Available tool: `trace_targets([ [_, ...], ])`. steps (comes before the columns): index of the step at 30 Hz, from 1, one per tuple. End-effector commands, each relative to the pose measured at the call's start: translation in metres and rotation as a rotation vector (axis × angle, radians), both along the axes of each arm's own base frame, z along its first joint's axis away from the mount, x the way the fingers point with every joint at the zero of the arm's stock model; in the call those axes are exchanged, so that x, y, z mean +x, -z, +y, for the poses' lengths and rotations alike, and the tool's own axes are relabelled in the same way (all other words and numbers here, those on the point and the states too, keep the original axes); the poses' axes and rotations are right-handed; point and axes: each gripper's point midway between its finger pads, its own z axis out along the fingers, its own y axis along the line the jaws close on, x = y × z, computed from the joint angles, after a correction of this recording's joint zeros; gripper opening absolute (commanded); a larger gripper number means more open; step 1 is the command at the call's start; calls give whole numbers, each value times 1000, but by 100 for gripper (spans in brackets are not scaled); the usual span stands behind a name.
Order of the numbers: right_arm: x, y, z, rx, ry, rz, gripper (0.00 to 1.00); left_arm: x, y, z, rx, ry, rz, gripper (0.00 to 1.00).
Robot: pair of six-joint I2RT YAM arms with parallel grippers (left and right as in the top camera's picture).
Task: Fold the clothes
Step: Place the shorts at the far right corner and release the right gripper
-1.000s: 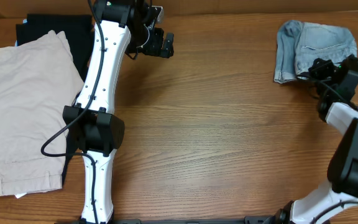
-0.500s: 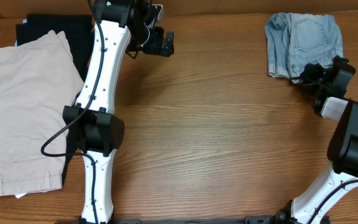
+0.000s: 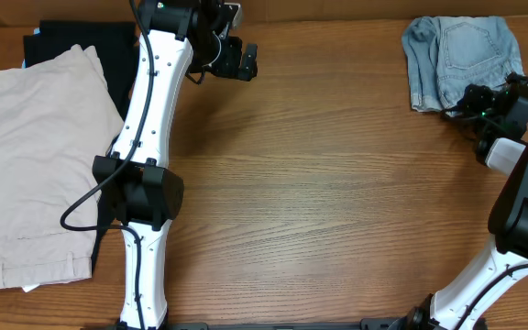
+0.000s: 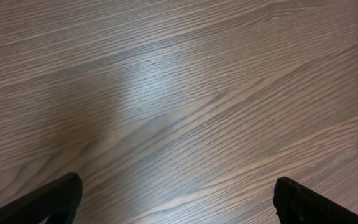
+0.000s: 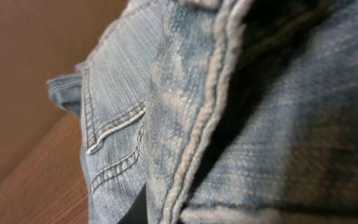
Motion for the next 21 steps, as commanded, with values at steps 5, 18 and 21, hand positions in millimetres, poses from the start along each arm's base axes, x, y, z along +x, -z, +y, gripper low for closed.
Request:
trace_targets([
  [5,15,4,-15,-50,9,-30,5,2,-18,1,-3,6,-53,100],
  [18,18,-18,-14,-7,-62,-68,100,6,-20,0,-8,0,-67,100],
  [21,9,-49,-20,-8,-50,-76,100,7,-20,0,-9,0,-71,100],
])
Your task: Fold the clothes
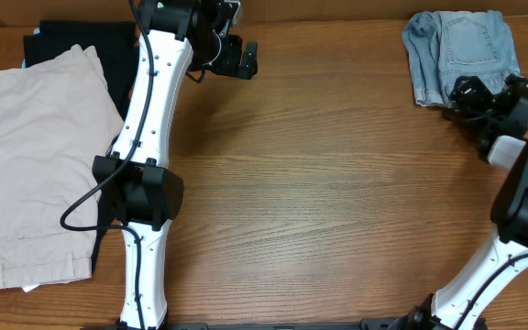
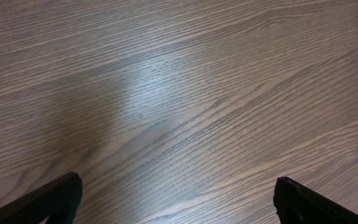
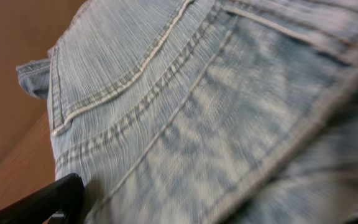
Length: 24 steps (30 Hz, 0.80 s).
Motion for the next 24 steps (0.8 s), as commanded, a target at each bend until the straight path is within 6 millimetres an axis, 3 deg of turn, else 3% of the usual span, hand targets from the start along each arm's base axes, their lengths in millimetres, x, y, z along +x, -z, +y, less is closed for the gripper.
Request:
trace_targets([
  [1,-1,-87,-13,-44,-14,-114,100,2,-18,1,-5,1,-52,100],
  [6,-28,-162,-10,-140,-34,-137,100,2,-18,1,-5,0,-51,100],
  [11,-67,-246,15,-234,-72,-195,100,2,-18,1,-5,1,-52,100],
  [14,-89,-293,40,-281,-122,-262,100,2,-18,1,-5,0,-51,100],
  [19,-122,-371,104,-285,-250,-451,100,2,-18,1,-5,0,-51,100],
  [22,-139,-400,143,-292,-324,-529,100,2,-18,1,-5,0,-51,100],
  [24,-149,-408,163,-289,-363,-548,100,2,-18,1,-5,0,-51,100],
])
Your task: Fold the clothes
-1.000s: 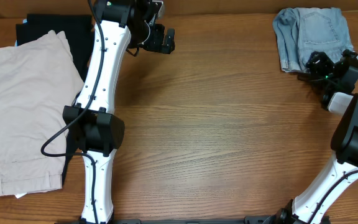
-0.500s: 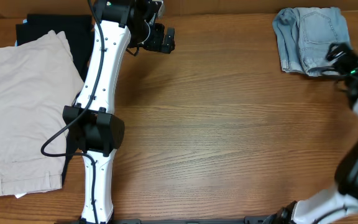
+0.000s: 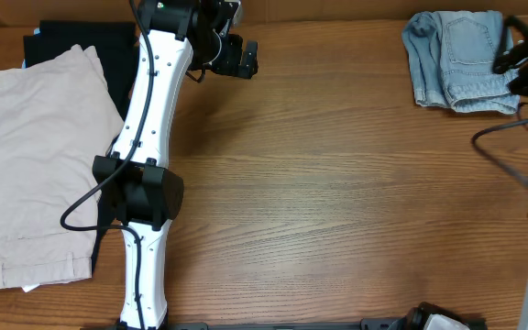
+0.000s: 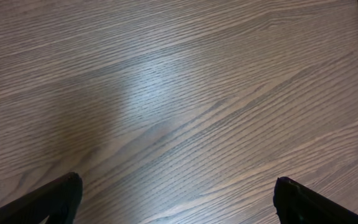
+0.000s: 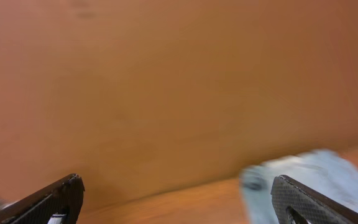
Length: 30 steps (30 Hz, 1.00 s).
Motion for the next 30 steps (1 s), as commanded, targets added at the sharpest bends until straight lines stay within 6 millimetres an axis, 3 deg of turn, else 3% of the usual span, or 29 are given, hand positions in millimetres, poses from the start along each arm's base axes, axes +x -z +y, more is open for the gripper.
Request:
trace_targets([
  [1,-21,-26,39,-3,-99,-48,100,1,-18,1,-3,0,-47,100],
  [6,-51,-31,67,7,-151,-24,100,1,-18,1,-3,0,-47,100],
  [15,-108,-38,91,13,-190,-12,100,1,-18,1,-3,0,-47,100],
  [19,-125,-34,106,25,-267,8,100,1,-18,1,-3,0,-47,100],
  [30,-147,40,120,175,-313,350,100,1,-18,1,-3,0,-47,100],
])
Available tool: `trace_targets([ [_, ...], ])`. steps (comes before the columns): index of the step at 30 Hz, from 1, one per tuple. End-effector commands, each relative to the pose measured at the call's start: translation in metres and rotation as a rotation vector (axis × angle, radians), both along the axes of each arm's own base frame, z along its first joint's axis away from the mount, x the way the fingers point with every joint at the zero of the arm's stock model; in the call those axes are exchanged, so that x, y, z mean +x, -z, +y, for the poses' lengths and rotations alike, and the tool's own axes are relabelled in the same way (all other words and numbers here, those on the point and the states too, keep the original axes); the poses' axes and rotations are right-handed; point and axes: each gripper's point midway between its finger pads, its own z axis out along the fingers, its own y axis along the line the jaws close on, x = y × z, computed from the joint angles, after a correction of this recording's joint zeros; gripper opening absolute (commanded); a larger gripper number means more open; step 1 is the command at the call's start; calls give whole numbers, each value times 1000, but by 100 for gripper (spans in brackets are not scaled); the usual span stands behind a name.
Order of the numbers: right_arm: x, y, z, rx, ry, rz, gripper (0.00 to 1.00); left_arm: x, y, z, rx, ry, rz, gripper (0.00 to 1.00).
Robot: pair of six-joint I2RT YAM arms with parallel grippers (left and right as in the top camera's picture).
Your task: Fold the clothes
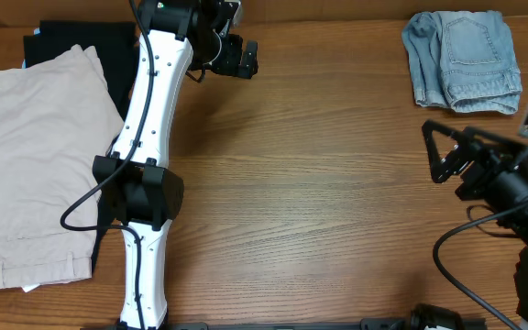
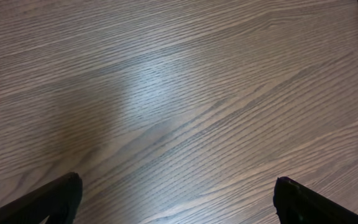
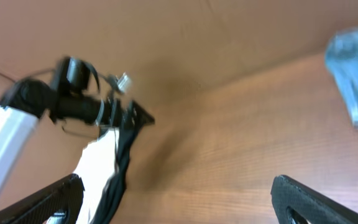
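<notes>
The folded light-blue denim shorts (image 1: 461, 60) lie at the far right of the table; the right wrist view shows them blurred as denim shorts (image 3: 356, 74). My right gripper (image 1: 435, 154) hangs open in front of them, pointing left, with nothing between its fingers (image 3: 176, 180). A flat pair of beige shorts (image 1: 35, 156) lies at the left edge on top of a black garment (image 1: 71, 46). My left gripper (image 1: 246, 60) is at the far middle-left, open over bare wood (image 2: 176, 180), a sliver of denim at the frame's corner.
The wooden table (image 1: 319, 202) stretches between the two piles. The left arm's white links (image 1: 145, 119) run from the front edge to the back, just right of the beige shorts. A brown wall (image 3: 197, 31) backs the table.
My right gripper was open and raised at the far right edge beside the denim shorts; it now hangs nearer the front, clear of them, turned to the left. The left arm has not moved.
My right gripper was pressed against the front right edge of the folded denim shorts. Then it was still at the denim, which had shifted slightly back. Then it was off the shorts at the table's right edge, and now it is well in front of them, open.
</notes>
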Motion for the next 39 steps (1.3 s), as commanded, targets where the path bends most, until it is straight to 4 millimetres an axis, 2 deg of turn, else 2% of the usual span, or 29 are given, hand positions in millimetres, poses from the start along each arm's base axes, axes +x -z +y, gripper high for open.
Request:
trace_targets([
  [1,-9,2,7,16,-24,29,100,1,-18,1,-3,0,-47,100],
  [5,-19,29,1,18,25,157,100,1,-18,1,-3,0,-47,100],
  [7,-20,35,-6,0,65,185,100,1,-18,1,-3,0,-47,100],
  [9,-17,35,-12,-33,92,173,100,1,-18,1,-3,0,-47,100],
  [14,-12,26,-13,-190,20,63,100,1,-18,1,-3,0,-47,100],
  [18,-8,21,-3,-338,-64,-26,100,1,-18,1,-3,0,-47,100],
  [24,-5,26,-18,-432,9,-13,100,1,-18,1,-3,0,-47,100],
  [29,-6,33,-11,-478,14,-83,100,1,-18,1,-3,0,-47,100],
  [32,-2,50,-4,-481,4,-147,100,1,-18,1,-3,0,-47,100],
  [39,1,114,10,-437,-13,-274,100,1,-18,1,-3,0,-47,100],
])
